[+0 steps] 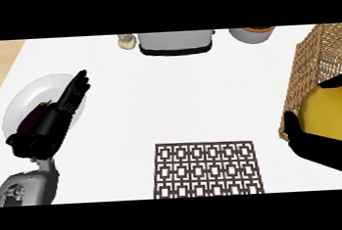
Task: Pick the lemon from the placemat and place it in the basket
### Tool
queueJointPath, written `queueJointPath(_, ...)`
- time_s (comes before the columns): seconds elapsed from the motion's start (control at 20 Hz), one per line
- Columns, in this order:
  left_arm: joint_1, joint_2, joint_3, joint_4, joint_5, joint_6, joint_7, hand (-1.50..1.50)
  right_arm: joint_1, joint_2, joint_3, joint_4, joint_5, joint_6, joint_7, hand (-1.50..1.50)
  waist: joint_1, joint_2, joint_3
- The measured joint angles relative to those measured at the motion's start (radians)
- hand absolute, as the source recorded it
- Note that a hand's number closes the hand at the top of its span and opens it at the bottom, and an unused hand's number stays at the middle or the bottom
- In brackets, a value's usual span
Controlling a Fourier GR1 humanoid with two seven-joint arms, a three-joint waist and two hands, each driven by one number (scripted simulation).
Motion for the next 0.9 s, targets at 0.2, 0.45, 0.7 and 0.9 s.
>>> queueJointPath(0.2,0.004,0.012,0.015,0.026,0.006,-0.015,-0.031,0.00,-0.105,-0.038,-0.114,0.096,-0.024,-0.030,-0.003,1.50,0.002,0.001,0.000)
queueJointPath(0.45,0.004,0.013,0.016,0.008,0.007,-0.016,-0.014,0.00,-0.205,-0.119,-0.287,0.248,-0.088,-0.105,-0.067,1.50,0.004,0.001,0.000)
queueJointPath(0.7,-0.012,0.017,0.025,0.026,0.009,-0.020,-0.014,0.00,-0.268,-0.203,-0.400,0.402,-0.130,-0.164,-0.122,1.50,0.003,0.001,0.000)
queueJointPath(0.9,-0.002,-0.003,0.008,0.012,-0.006,-0.006,-0.011,0.00,-0.282,-0.269,-0.467,0.535,-0.184,-0.187,-0.189,1.50,0.003,0.001,0.001)
